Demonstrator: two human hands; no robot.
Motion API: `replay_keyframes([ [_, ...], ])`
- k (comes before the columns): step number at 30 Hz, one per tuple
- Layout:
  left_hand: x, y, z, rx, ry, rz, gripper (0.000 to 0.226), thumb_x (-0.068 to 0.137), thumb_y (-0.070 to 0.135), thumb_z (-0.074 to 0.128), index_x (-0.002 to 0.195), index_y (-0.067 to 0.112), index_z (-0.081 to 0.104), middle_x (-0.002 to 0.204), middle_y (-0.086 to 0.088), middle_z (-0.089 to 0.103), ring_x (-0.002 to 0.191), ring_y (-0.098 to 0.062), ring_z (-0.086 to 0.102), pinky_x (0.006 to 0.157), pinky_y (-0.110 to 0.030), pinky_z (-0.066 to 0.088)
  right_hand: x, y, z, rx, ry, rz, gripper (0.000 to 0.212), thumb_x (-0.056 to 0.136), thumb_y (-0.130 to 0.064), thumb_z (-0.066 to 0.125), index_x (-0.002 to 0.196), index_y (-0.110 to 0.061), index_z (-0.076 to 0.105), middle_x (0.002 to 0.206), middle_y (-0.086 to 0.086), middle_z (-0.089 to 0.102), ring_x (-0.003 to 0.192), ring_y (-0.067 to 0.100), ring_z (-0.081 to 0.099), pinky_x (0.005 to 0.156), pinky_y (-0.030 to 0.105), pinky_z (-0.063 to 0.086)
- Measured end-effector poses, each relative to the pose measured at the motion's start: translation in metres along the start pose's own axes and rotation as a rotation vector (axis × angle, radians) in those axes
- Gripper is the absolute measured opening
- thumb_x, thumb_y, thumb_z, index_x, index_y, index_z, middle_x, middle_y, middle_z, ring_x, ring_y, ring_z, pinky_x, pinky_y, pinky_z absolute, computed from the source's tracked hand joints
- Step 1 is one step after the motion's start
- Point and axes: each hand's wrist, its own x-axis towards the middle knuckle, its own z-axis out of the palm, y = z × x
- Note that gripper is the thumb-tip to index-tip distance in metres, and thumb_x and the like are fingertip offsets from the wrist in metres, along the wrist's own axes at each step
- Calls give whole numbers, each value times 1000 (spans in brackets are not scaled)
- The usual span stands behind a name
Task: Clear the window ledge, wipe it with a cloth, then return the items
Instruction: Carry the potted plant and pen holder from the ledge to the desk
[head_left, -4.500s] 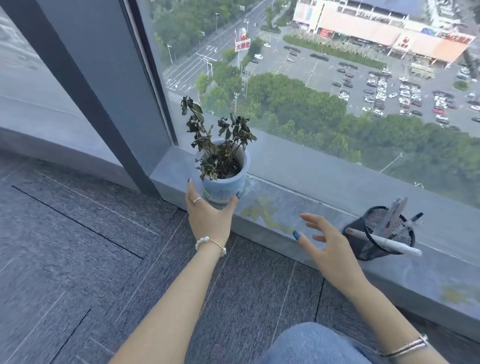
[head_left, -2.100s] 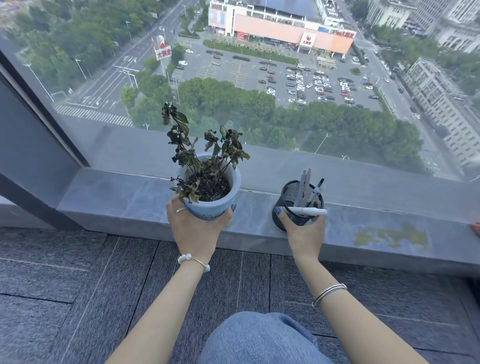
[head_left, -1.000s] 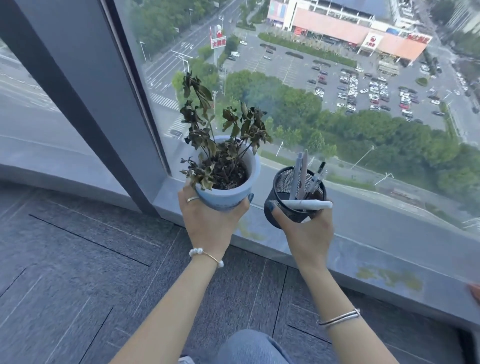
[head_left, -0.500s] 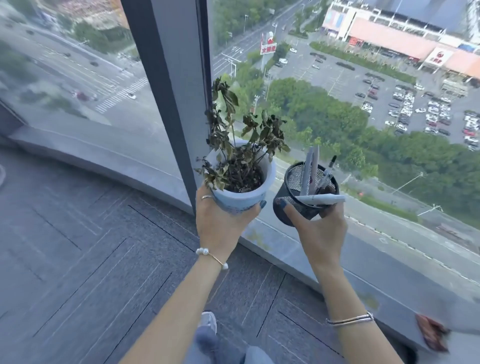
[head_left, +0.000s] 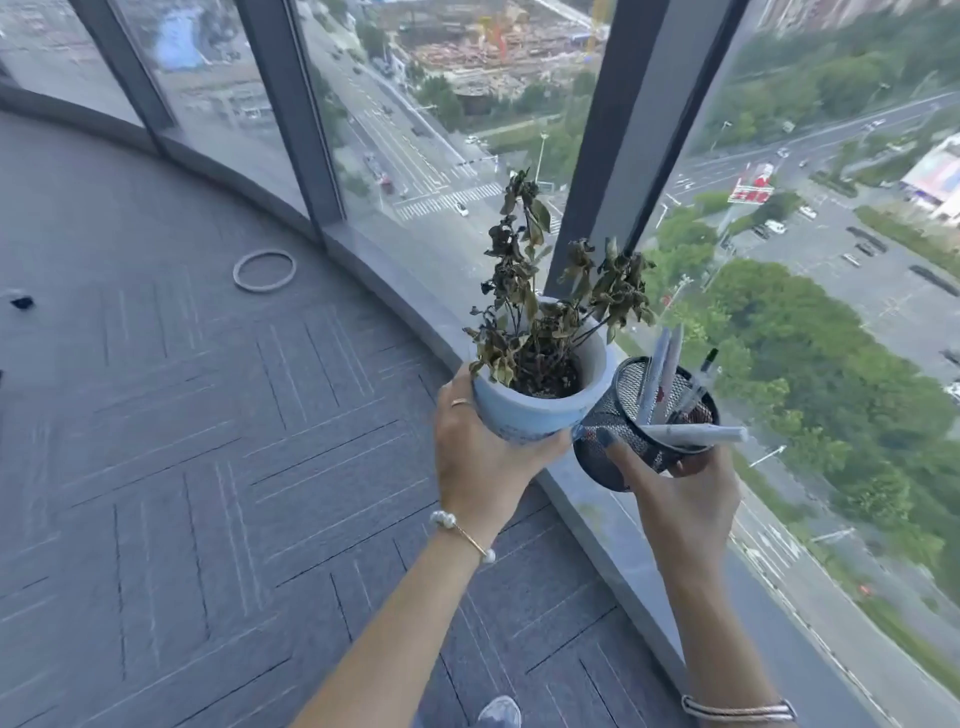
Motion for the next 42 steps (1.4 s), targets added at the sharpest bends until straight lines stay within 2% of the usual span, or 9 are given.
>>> replay_keyframes([
  [3,-17,-7,-44,45,113,-18,89,42,54,77,121,20,52,110,10,55,107,-14,56,88,-36,53,-34,-16,21,17,-78,-36,38,63,-20,86,75,-32,53,77,-6,64,66,-2,57,61,13,45],
  [6,-32,-10,-93,58,221,-2,80,42,54,75,112,21,54,101,28,46,105,-14,56,86,-33,53,-68,-33,42,45,-150,-69,38,62,-20,87,74,-34,53,80,-1,67,74,13,63,67,25,49],
  [10,-51,-15,-169,67,334,5,74,42,52,75,108,25,55,100,28,48,103,-16,56,85,-36,52,-119,-62,76,39,-250,-113,39,61,-25,87,80,-30,53,80,-8,67,68,-2,61,60,7,45],
  [14,-81,-30,-264,93,443,-12,79,41,54,75,111,22,56,104,9,57,104,-13,54,83,-35,53,-188,-94,120,24,-345,-160,40,59,-27,89,79,-26,54,74,-10,63,64,-2,58,57,10,44],
  [25,-206,-88,-541,212,850,-142,80,42,53,77,112,23,55,105,5,55,104,-15,54,83,-38,53,-420,-172,262,94,-824,-273,42,59,-25,88,86,-25,56,82,-10,65,71,-6,59,57,5,42],
  [28,-242,-90,-602,243,1006,-150,75,43,49,77,110,27,55,103,13,53,102,-12,53,86,-33,50,-480,-195,297,135,-1005,-296,49,59,-26,89,97,-20,58,89,-10,67,85,4,63,65,14,44],
  [32,-281,-95,-675,260,1203,-179,70,39,48,79,102,46,47,104,23,51,104,-13,55,86,-29,51,-556,-229,342,197,-1249,-343,56,61,-23,87,109,-22,58,98,-19,66,94,-10,57,70,11,43],
  [37,-331,-123,-765,276,1428,-275,91,36,53,77,119,23,51,108,14,50,105,-10,55,79,-13,46,-663,-258,406,228,-1492,-417,48,63,-17,86,99,-25,55,90,-19,64,78,-20,57,61,-3,39],
  [42,-372,-140,-853,332,1597,-315,85,37,51,77,114,26,53,109,6,54,100,-5,56,76,-9,45,-764,-288,470,267,-1684,-495,45,63,-19,86,93,-31,54,83,-21,63,72,-21,55,59,1,42],
])
